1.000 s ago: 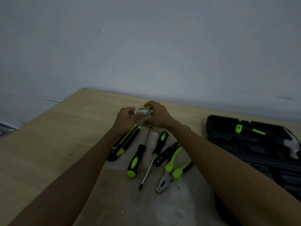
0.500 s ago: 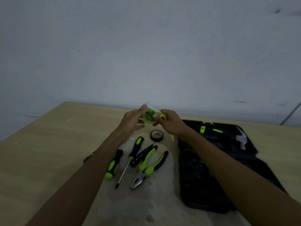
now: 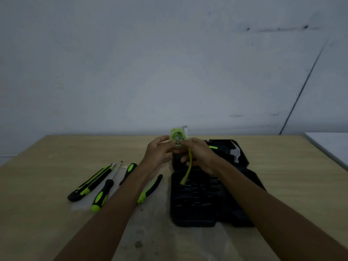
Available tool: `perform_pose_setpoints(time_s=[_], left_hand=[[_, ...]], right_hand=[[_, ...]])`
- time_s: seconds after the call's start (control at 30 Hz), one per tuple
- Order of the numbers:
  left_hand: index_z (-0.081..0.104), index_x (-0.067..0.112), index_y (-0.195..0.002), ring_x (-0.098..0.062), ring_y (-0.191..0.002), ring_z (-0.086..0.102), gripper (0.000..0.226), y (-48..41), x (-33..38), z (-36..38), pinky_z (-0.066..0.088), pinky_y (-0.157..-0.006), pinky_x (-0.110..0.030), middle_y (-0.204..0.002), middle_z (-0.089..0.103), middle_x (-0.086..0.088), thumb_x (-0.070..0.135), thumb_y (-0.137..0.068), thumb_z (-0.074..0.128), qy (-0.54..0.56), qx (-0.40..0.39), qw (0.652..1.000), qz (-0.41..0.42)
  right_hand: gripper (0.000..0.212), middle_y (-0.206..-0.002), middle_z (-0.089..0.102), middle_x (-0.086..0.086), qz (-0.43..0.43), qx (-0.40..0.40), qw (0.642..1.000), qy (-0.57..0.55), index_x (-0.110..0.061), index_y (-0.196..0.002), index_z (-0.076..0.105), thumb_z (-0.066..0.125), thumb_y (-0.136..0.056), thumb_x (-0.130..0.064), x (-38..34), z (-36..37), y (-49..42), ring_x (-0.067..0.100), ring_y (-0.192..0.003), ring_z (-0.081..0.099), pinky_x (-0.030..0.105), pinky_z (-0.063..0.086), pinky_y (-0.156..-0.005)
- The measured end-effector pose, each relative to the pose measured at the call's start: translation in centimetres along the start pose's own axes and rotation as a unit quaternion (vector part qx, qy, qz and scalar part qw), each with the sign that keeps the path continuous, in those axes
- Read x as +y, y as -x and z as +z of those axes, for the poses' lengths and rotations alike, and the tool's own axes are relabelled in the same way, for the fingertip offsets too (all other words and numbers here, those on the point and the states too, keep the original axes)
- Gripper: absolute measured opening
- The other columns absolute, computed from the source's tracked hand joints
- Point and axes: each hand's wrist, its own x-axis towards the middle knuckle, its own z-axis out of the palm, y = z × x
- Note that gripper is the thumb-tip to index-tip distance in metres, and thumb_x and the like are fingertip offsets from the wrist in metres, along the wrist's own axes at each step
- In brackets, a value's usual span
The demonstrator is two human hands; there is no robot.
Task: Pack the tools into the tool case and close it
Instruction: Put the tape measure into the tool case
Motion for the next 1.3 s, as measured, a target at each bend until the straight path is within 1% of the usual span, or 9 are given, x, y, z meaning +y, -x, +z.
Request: perform_pose_setpoints(time_s=[0.17,0.3,0.5,0.67,0.73,0.8,0.9,1.07,1.3], left_hand=[[0.058,0.007,-0.12,-0.019,-0.086,0.065,0.035,-0.8,1.3,1.8,0.054,-0.073,-0.026,-0.097,0.068,-0.01,0.013,-0.086,0.062,0.016,-0.02,1.0,0.013],[0.06,0.007,-0.119,-0.022,-0.086,0.065,0.035,-1.3,0.8,2.9,0.055,-0.079,-0.031,-0.101,0.067,-0.014,0.011,-0.084,0.063,0.005,-0.019,1.0,-0.004],[0.061,0.01,-0.11,-0.021,-0.083,0.065,0.027,-2.3,-0.8,3.3,0.057,-0.073,-0.031,-0.092,0.067,-0.009,0.008,-0.084,0.062,0.025,0.016,0.999,-0.034],[0.055,0.003,-0.106,-0.021,-0.072,0.069,0.023,-2.7,-1.7,2.9,0.061,-0.066,-0.03,-0.091,0.067,-0.014,0.004,-0.084,0.061,0.078,-0.005,0.995,-0.063],[0.056,0.002,-0.097,-0.024,-0.077,0.068,0.016,-2.8,-1.8,2.9,0.061,-0.069,-0.032,-0.092,0.066,-0.016,0.004,-0.084,0.063,0.095,-0.016,0.993,-0.07],[0.056,0.002,-0.094,-0.024,-0.078,0.067,0.013,-3.0,-1.9,3.0,0.059,-0.071,-0.031,-0.09,0.066,-0.016,0.003,-0.083,0.063,0.103,-0.016,0.992,-0.073],[0.058,-0.003,-0.098,-0.023,-0.08,0.066,0.018,-3.3,-2.1,3.3,0.058,-0.071,-0.029,-0.091,0.066,-0.018,0.004,-0.082,0.064,0.122,-0.011,0.989,-0.079],[0.053,-0.004,-0.102,-0.016,-0.061,0.068,0.023,-3.6,-2.1,4.2,0.06,-0.061,-0.025,-0.083,0.065,-0.017,0.003,-0.083,0.064,0.159,-0.017,0.983,-0.094],[0.057,0.01,-0.112,-0.022,-0.092,0.067,0.03,-4.2,-2.6,3.8,0.053,-0.08,-0.038,-0.102,0.068,-0.006,0.022,-0.086,0.064,0.07,-0.045,0.991,-0.103]], right_hand=[[0.028,-0.082,0.068,0.007,-0.036,0.026,0.996,0.072,-0.008,-0.09,0.068,0.061,-0.089,-0.035,-1.2,-3.1,0.5,0.012,-0.044,0.038,0.019,0.028,-0.042],[0.031,-0.066,0.047,0.014,-0.045,0.027,0.993,0.104,-0.005,-0.094,0.07,0.065,-0.087,-0.034,-1.3,-5.4,-0.2,0.018,-0.048,0.027,0.023,0.023,-0.044],[0.033,-0.088,0.071,0.014,-0.062,0.055,0.981,0.174,-0.011,-0.111,0.067,0.069,-0.084,-0.029,-1.3,-6.9,-1.5,0.023,-0.066,0.052,0.017,0.033,-0.037],[0.034,-0.087,0.067,0.011,-0.071,0.032,0.969,0.235,-0.014,-0.117,0.064,0.068,-0.085,-0.025,-1.6,-7.3,-2.6,0.015,-0.047,0.05,0.016,0.039,-0.037],[0.034,-0.094,0.069,0.01,-0.074,0.014,0.962,0.262,-0.012,-0.119,0.062,0.066,-0.086,-0.023,-1.6,-7.2,-2.9,0.014,-0.052,0.06,0.017,0.047,-0.044],[0.034,-0.103,0.07,0.015,-0.081,0.001,0.958,0.276,-0.008,-0.119,0.062,0.065,-0.087,-0.017,-1.5,-7.1,-3.4,0.024,-0.074,0.069,0.027,0.057,-0.065],[0.034,-0.105,0.069,0.014,-0.096,-0.019,0.946,0.308,-0.005,-0.118,0.062,0.065,-0.084,-0.011,-1.3,-7.1,-4.3,0.027,-0.099,0.067,0.042,0.055,-0.089],[0.067,-0.121,0.057,0.006,-0.102,-0.057,0.923,0.367,-0.011,-0.128,0.054,0.083,-0.069,-0.025,-1.4,-6.8,-5.0,0.02,-0.112,0.055,0.036,0.048,-0.095],[0.08,-0.128,0.059,-0.004,-0.133,-0.045,0.874,0.465,-0.038,-0.123,0.057,0.081,-0.049,-0.054,-1.6,-7.3,-6.7,0.019,-0.116,0.056,0.052,0.043,-0.1]])
